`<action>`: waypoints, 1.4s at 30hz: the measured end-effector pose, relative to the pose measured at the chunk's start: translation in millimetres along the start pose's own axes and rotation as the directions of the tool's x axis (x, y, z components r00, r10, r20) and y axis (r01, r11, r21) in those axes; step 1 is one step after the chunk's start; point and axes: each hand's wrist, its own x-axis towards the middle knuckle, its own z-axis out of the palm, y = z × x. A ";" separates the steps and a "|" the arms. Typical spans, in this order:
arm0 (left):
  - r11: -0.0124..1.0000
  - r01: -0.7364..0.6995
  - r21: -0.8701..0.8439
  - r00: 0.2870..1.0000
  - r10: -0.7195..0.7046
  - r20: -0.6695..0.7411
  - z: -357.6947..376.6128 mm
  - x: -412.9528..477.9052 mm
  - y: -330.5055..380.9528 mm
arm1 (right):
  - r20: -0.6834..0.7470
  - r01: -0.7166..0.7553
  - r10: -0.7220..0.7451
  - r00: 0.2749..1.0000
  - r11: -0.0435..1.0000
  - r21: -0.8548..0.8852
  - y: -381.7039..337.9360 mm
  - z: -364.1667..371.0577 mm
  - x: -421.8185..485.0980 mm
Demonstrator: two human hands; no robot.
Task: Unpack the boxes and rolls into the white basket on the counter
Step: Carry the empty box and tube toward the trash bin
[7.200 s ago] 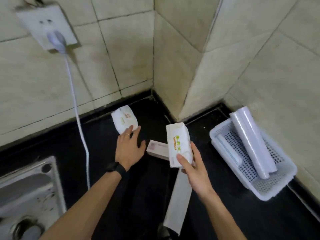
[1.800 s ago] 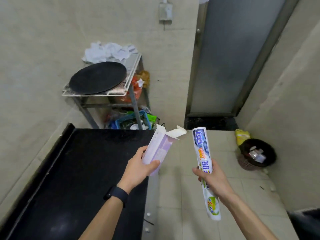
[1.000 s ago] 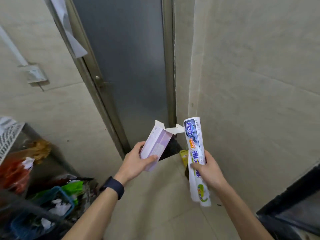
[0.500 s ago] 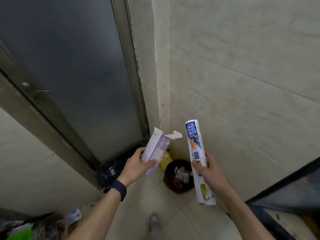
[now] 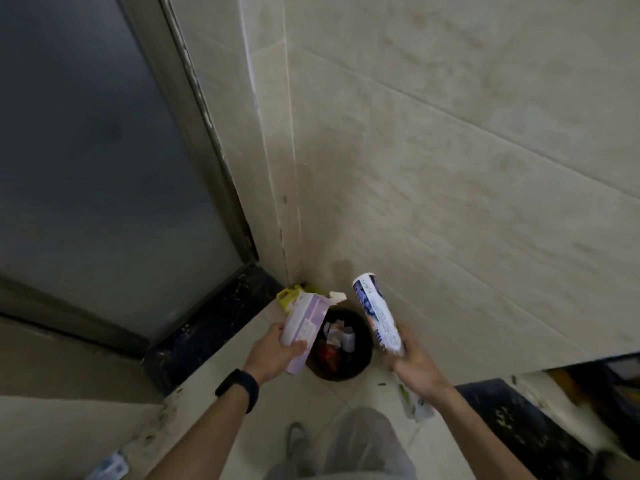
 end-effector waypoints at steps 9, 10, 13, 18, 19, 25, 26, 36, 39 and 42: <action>0.965 0.260 -0.005 0.965 -0.260 -0.038 36.7 60.7 -23.1 | 0.084 -0.110 0.128 0.988 0.975 -0.195 42.9 19.5 75.1; 0.959 0.282 -0.001 0.958 -0.282 -0.048 40.3 66.3 -26.6 | 0.094 -0.132 0.155 0.983 0.968 -0.213 50.0 20.6 86.7; 0.944 0.329 -0.023 0.939 -0.330 -0.096 51.6 78.1 -35.8 | 0.137 -0.129 0.170 0.976 0.955 -0.267 67.8 24.0 114.6; 0.904 0.422 -0.062 0.900 -0.426 -0.087 85.8 106.7 -57.5 | 0.278 -0.017 0.123 0.952 0.934 -0.357 97.5 33.8 161.2; 0.901 0.428 -0.075 0.897 -0.433 -0.082 95.4 115.2 -64.5 | 0.291 -0.007 0.121 0.949 0.931 -0.364 106.0 37.5 171.8; 0.920 0.389 -0.041 0.919 -0.391 -0.058 151.9 175.9 -107.4 | 0.388 -0.067 0.233 0.892 0.916 -0.396 176.0 71.2 233.9; 0.921 0.388 -0.026 0.919 -0.389 -0.061 160.1 189.7 -116.6 | 0.381 -0.076 0.243 0.892 0.912 -0.403 183.9 76.3 242.4; 0.884 0.439 0.159 0.898 -0.428 -0.101 246.9 290.0 -197.1 | 0.379 -0.012 0.288 0.879 0.809 -0.588 289.6 120.6 325.9; 0.882 0.428 0.198 0.904 -0.414 -0.111 263.4 315.2 -209.2 | 0.373 0.032 0.244 0.895 0.799 -0.600 306.4 140.5 344.9; 0.881 0.401 0.250 0.915 -0.374 -0.149 272.1 343.8 -221.0 | 0.381 0.107 0.181 0.907 0.775 -0.622 315.8 162.9 371.1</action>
